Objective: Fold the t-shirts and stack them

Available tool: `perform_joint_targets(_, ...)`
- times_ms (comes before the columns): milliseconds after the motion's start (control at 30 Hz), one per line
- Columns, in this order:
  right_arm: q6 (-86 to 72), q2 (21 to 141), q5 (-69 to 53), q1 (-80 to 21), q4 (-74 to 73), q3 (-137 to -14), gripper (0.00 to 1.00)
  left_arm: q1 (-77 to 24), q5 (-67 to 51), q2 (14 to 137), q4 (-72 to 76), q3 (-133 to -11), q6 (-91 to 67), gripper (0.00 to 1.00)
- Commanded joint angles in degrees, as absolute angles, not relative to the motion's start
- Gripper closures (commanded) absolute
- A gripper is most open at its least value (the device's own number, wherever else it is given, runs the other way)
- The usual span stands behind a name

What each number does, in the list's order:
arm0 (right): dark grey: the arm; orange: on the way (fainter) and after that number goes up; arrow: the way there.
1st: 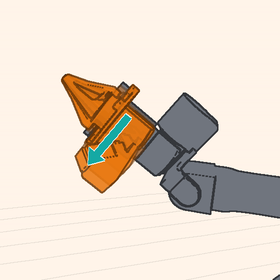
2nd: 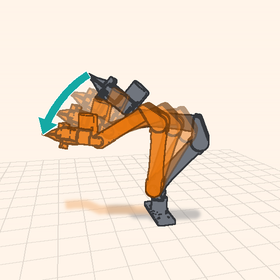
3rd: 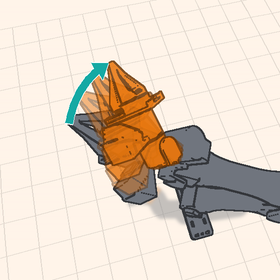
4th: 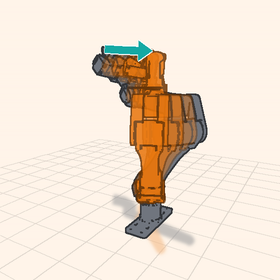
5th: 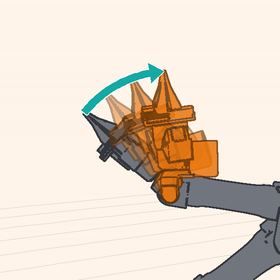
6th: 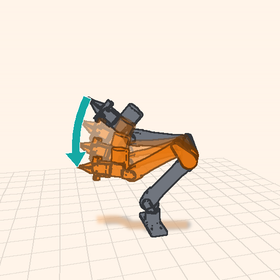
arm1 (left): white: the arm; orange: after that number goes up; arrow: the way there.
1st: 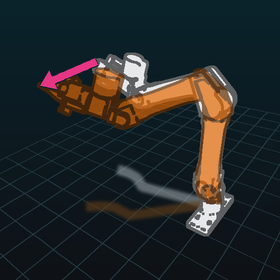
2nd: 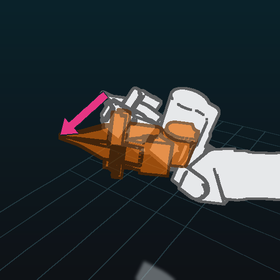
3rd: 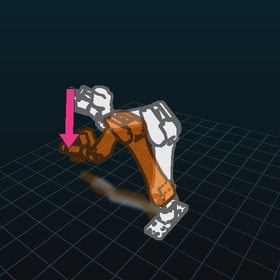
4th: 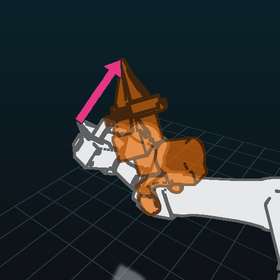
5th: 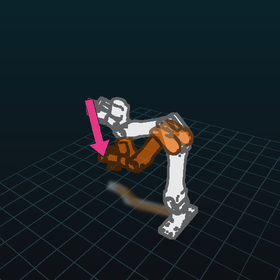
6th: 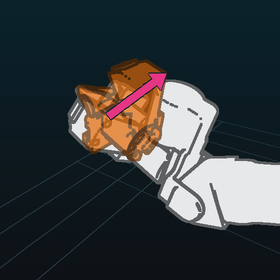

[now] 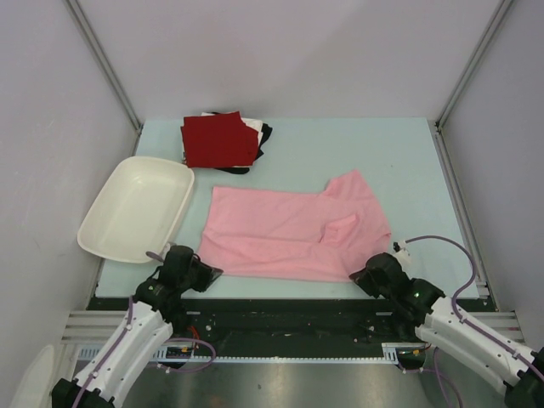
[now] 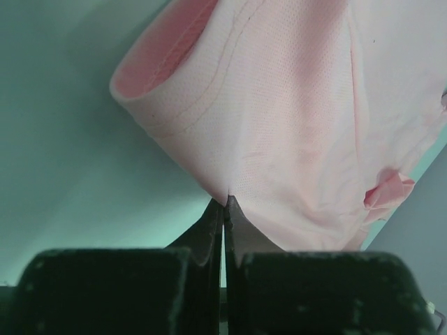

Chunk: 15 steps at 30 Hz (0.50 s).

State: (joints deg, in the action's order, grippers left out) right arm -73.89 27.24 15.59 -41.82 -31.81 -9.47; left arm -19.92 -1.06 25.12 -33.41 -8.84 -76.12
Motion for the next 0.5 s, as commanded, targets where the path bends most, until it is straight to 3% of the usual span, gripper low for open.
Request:
perform_joint_targets(0,-80.7,26.0,20.3,-47.1,-38.1,-11.3,1.0,-20.1,0.4,22.9,-42.4,-8.7,-76.1,1.0)
perform_joint_targets(267,-90.0,24.1,25.8,-57.1,-44.5,-11.5,1.0,-20.1,1.2,11.6,-54.6,-9.5,-76.7,1.0)
perform_joint_targets(467,-93.2,25.0,28.0,-60.2,-46.1,-12.4,1.0,-21.1,-2.4,9.8,-54.6,-8.5,-76.8,1.0)
